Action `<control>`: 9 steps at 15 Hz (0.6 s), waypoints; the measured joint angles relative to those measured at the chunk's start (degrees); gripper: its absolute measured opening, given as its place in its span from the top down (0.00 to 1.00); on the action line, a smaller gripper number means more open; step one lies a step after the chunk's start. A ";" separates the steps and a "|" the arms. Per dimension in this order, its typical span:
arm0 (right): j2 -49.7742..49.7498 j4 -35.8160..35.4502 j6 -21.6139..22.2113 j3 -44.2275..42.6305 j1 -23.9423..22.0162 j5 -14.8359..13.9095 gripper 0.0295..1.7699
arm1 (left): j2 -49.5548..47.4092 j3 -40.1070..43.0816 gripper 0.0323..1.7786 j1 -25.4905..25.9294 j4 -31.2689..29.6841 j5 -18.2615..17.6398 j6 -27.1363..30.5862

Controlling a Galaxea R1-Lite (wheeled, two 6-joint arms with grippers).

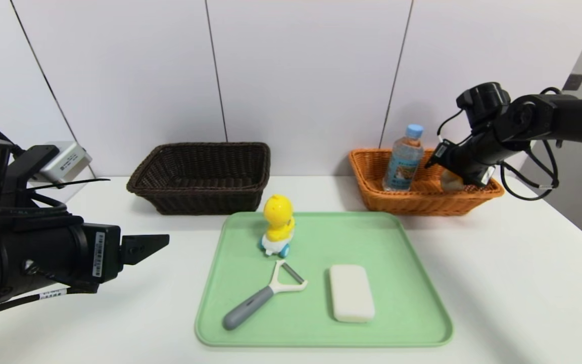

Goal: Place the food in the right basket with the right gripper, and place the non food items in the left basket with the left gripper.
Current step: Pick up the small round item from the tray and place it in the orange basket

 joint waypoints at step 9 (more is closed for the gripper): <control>-3.55 0.09 -2.27 0.02 0.11 0.32 0.12 | 0.23 0.02 0.05 0.04 -4.33 1.06 0.22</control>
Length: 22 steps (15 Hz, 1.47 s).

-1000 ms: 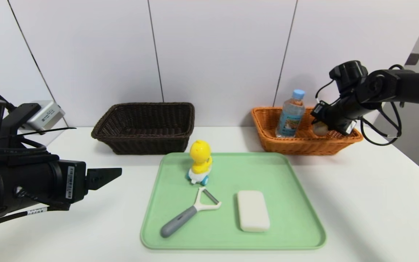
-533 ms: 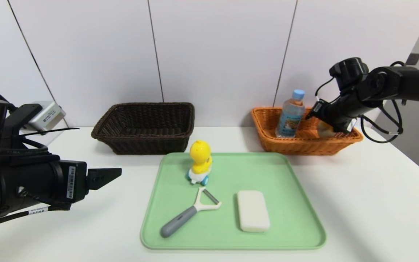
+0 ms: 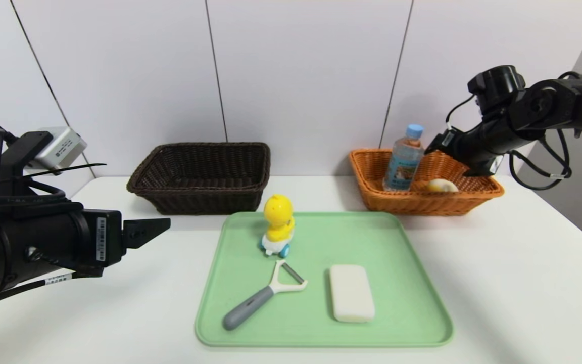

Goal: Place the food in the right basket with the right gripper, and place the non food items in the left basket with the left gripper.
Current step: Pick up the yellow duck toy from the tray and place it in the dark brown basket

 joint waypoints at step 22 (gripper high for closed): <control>-55.63 -16.41 -21.64 50.38 18.79 -13.63 0.04 | 10.19 -5.27 0.05 -18.20 0.35 9.01 -6.21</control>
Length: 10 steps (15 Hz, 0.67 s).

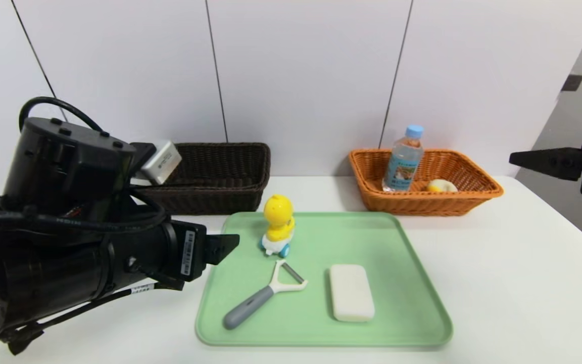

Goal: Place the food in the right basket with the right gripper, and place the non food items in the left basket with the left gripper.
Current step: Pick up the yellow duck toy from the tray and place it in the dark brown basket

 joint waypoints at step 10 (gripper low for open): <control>-7.63 -5.21 -1.01 8.66 -7.27 0.01 0.04 | 11.14 11.95 0.05 -5.42 -28.26 4.99 -1.13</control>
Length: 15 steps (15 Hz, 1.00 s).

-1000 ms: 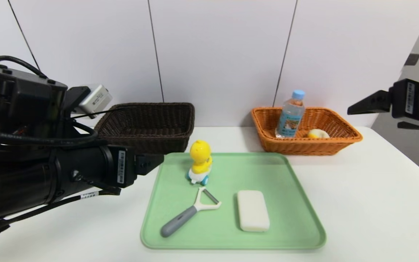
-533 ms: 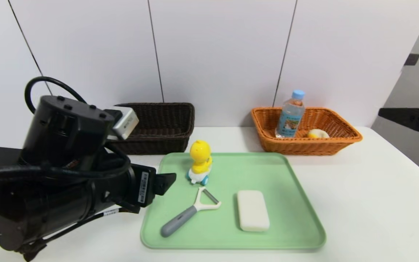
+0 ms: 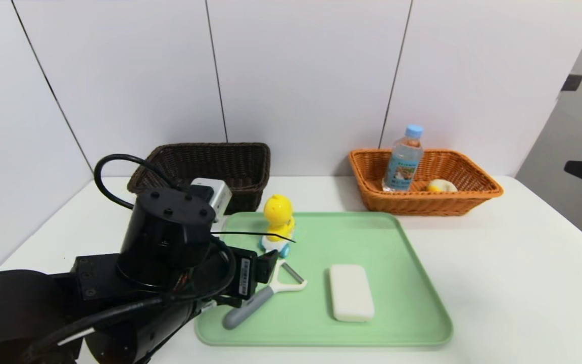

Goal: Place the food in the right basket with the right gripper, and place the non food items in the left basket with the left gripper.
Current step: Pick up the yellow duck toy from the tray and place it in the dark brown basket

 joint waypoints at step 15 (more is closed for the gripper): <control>-1.61 -0.11 0.27 4.39 -0.80 0.21 0.04 | 19.21 3.69 0.05 -0.28 -30.79 5.18 3.58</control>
